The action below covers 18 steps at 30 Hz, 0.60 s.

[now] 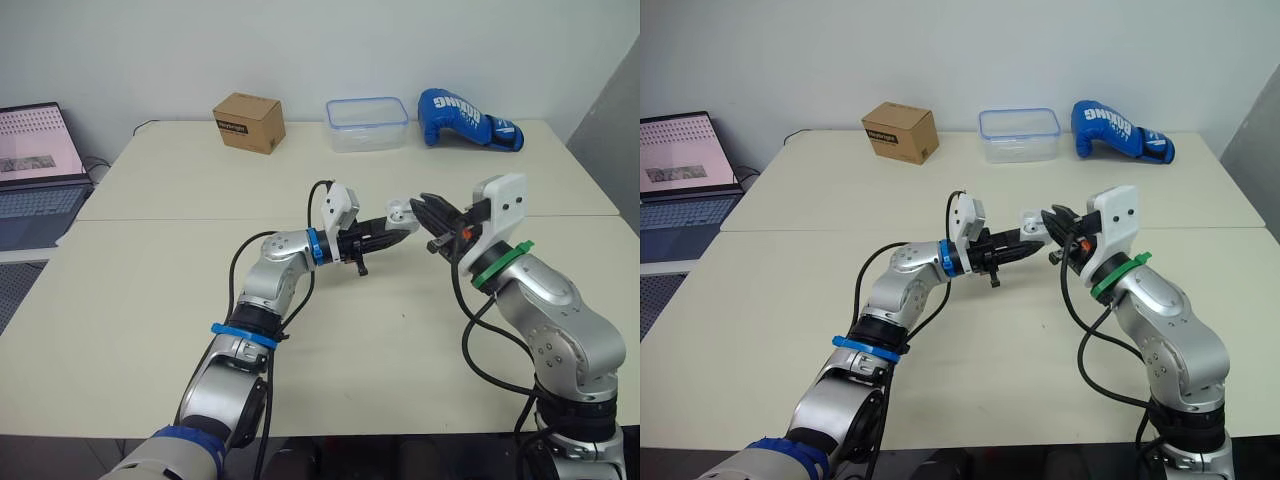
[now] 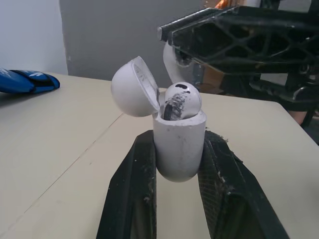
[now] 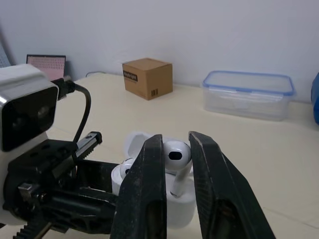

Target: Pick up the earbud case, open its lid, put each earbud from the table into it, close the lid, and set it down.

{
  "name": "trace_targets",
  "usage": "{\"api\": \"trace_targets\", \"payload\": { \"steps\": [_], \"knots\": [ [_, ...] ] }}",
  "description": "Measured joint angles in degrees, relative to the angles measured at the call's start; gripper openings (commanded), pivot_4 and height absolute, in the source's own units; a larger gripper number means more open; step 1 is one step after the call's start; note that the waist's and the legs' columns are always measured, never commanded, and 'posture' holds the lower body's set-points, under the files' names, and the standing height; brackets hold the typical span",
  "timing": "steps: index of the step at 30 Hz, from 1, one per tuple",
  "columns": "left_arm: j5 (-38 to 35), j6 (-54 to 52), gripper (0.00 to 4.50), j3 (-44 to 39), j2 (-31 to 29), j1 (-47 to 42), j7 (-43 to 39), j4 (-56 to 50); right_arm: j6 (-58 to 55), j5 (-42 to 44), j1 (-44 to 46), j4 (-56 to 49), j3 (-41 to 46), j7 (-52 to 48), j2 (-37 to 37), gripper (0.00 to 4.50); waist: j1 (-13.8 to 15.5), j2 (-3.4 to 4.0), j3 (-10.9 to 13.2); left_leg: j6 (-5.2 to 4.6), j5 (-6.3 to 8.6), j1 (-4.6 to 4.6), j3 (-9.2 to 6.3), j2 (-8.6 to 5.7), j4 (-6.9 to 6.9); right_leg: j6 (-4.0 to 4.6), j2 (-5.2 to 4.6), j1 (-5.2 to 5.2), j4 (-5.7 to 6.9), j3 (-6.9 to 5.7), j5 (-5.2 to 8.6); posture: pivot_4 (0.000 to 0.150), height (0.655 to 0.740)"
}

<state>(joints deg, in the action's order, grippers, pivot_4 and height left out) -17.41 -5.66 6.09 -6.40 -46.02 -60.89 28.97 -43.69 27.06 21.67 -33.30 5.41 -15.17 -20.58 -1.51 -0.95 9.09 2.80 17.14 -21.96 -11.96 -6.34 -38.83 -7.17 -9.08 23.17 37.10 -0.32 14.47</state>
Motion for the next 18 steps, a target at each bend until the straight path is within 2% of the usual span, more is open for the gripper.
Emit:
{"api": "trace_targets", "payload": {
  "steps": [18],
  "knots": [
    [-0.06, -0.03, 0.74, 0.41, 0.38, 0.82, -1.01, -0.35, 0.84, -0.56, -0.94, 1.01, -1.01, -1.91, -2.16, 0.34, -0.06, 0.00, 0.00, 0.00, 0.00, 0.00, 0.01, 0.01, 0.00, 0.00, 0.01, 0.00, 0.00, 0.01, 0.00, 0.150, 0.7400]
  ]
}}
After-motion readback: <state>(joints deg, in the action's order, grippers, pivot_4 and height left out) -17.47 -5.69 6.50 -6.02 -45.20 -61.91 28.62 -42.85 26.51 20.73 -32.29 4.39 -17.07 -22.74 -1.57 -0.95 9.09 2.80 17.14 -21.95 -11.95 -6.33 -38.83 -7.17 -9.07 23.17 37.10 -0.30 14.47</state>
